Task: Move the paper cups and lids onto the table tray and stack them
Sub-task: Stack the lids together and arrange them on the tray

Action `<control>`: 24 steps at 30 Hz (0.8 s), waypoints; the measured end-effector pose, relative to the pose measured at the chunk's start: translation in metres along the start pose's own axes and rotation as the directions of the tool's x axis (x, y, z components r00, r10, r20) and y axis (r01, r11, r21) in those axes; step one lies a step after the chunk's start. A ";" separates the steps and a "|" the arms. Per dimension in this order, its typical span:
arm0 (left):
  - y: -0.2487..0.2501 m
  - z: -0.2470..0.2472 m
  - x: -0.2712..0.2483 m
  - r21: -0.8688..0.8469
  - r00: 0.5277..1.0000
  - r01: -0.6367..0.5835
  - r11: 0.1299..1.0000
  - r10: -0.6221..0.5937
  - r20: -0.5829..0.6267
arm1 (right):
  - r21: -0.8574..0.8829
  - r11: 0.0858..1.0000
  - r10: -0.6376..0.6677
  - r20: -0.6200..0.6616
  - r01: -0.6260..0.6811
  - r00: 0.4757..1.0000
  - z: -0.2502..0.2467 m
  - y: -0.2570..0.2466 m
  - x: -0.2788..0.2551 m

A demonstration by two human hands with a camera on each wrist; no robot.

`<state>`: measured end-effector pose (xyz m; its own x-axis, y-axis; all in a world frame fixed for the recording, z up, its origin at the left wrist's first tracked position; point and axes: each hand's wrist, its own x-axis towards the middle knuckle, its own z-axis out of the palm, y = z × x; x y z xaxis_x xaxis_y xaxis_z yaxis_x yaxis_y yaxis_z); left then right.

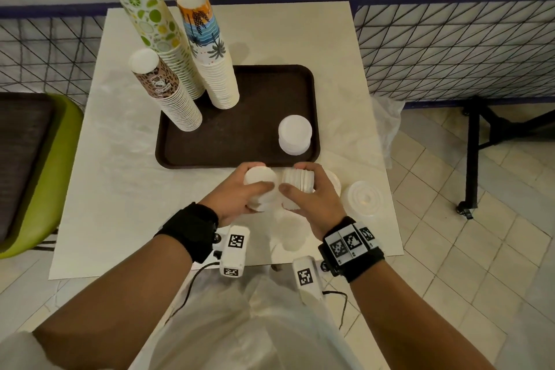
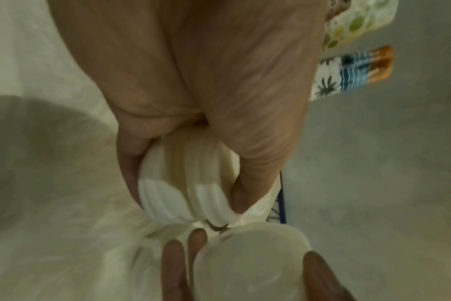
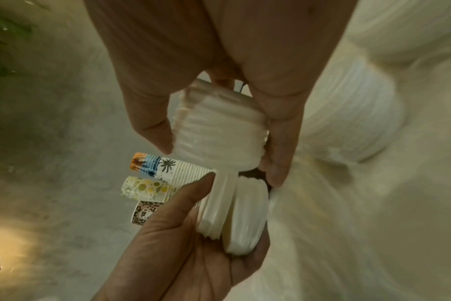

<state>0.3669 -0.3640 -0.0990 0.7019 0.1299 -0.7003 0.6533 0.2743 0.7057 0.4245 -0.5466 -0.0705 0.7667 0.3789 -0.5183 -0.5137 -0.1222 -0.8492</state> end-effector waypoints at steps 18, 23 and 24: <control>0.039 -0.048 0.049 0.029 0.980 -0.046 0.999 0.051 -0.194 | -0.431 0.869 -0.221 0.096 0.241 0.971 0.042 -0.025 0.055; 0.046 -0.054 0.071 0.229 0.960 -0.027 0.973 0.089 -0.265 | -0.575 0.762 -0.247 0.169 0.299 0.954 0.038 -0.018 0.055; 0.047 -0.054 0.075 0.256 0.959 -0.021 0.967 0.091 -0.267 | -0.586 0.749 -0.248 0.182 0.308 0.951 0.038 -0.017 0.055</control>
<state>0.4349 -0.2895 -0.1242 0.6574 0.4037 -0.6362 0.6893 0.0188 0.7242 0.4608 -0.4893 -0.0809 0.7872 0.5574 -0.2638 0.0767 -0.5130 -0.8550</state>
